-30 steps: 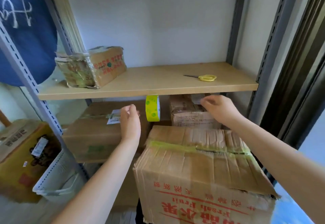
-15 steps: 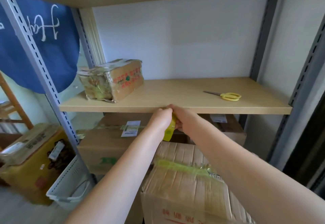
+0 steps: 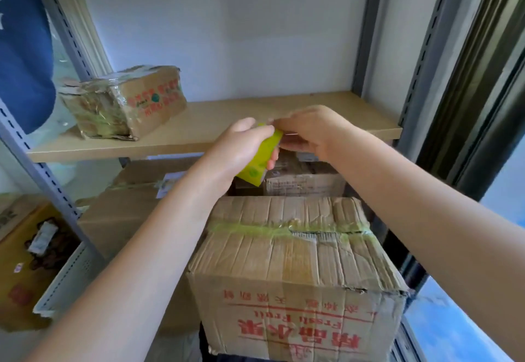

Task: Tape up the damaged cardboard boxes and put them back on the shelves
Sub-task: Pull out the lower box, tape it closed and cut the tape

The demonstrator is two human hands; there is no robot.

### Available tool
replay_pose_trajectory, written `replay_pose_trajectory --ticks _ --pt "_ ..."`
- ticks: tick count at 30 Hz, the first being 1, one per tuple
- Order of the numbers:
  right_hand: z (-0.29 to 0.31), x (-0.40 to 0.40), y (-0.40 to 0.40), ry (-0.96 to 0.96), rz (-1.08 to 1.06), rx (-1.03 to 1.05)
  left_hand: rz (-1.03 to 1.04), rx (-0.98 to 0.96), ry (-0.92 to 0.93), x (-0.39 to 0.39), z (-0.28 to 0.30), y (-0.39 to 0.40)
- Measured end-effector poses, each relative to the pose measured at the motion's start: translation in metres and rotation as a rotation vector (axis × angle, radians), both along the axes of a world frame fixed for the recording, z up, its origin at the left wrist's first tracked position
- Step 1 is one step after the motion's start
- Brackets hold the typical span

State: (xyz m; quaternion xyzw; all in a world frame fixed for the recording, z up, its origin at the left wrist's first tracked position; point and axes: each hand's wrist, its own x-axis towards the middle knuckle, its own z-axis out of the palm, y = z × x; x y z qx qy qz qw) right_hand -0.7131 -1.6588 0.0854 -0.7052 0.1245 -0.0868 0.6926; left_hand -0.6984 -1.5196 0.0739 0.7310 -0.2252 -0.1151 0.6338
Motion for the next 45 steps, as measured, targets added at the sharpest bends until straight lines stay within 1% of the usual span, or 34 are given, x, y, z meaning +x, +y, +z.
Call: replay_pose_trajectory --ticks 4,5,7,8,11,14,16,19,21,23,28,32,34,35,36,38,39,40,41,42,43,44,45 --pt "-0.039 -0.071 -0.034 -0.07 -0.16 0.047 -0.343 0.033 0.173 -0.044 -0.028 -0.006" --pt "-0.048 -0.086 -0.039 -0.07 -0.176 0.08 -0.428 0.068 0.182 -0.054 -0.033 -0.006" --pt "-0.061 -0.113 -0.045 -0.049 -0.199 0.099 -0.542 0.187 0.087 -0.072 -0.04 -0.005" --pt "-0.066 -0.125 -0.046 -0.054 -0.212 0.091 -0.559 0.244 0.017 -0.08 -0.042 -0.006" --pt "-0.08 -0.161 -0.049 -0.166 -0.334 0.105 -0.552 0.382 -0.173 -0.101 -0.042 -0.008" --pt "-0.095 -0.204 -0.053 -0.288 -0.469 0.125 -0.419 0.579 -0.41 -0.119 -0.049 -0.01" --pt "-0.113 -0.232 -0.051 -0.32 -0.531 0.206 -0.342 0.665 -0.553 -0.13 -0.055 -0.009" --pt "-0.147 -0.267 -0.045 -0.331 -0.662 0.393 -0.403 0.776 -0.754 -0.144 -0.055 0.005" --pt "-0.166 -0.285 -0.047 -0.346 -0.772 0.442 -0.391 0.883 -0.877 -0.147 -0.05 0.018" --pt "-0.178 -0.293 -0.046 -0.332 -0.773 0.453 -0.34 0.946 -0.925 -0.146 -0.045 0.028" --pt "-0.192 -0.283 -0.027 -0.309 -0.727 0.567 -0.27 1.114 -1.094 -0.145 -0.041 0.03" --pt "-0.198 -0.273 -0.023 -0.299 -0.73 0.561 -0.252 1.218 -1.112 -0.141 -0.04 0.03" --pt "-0.201 -0.267 -0.021 -0.222 -0.736 0.476 -0.256 1.257 -1.122 -0.141 -0.041 0.028" --pt "-0.204 -0.264 -0.02 -0.175 -0.725 0.4 -0.259 1.271 -1.123 -0.141 -0.042 0.025" --pt "-0.207 -0.261 -0.018 -0.134 -0.707 0.28 -0.26 1.287 -1.118 -0.141 -0.043 0.023" --pt "-0.21 -0.256 -0.022 -0.065 -0.686 -0.09 -0.249 1.326 -1.124 -0.14 -0.045 0.019" --pt "-0.21 -0.255 -0.028 0.011 -0.679 -0.297 -0.239 1.349 -1.138 -0.138 -0.045 0.018" --pt "-0.211 -0.256 -0.036 0.142 -0.677 -0.498 -0.23 1.373 -1.149 -0.137 -0.045 0.017" --pt "-0.209 -0.257 -0.043 0.271 -0.685 -0.626 -0.228 1.392 -1.154 -0.136 -0.044 0.016" --pt "-0.206 -0.261 -0.048 0.319 -0.702 -0.686 -0.229 1.406 -1.16 -0.135 -0.044 0.016" --pt "-0.201 -0.264 -0.051 0.241 -0.728 -0.711 -0.232 1.412 -1.169 -0.135 -0.045 0.015" --pt "-0.194 -0.266 -0.051 0.05 -0.749 -0.743 -0.234 1.411 -1.176 -0.135 -0.045 0.015" --pt "-0.184 -0.266 -0.048 -0.169 -0.716 -0.831 -0.234 1.406 -1.176 -0.136 -0.046 0.015"
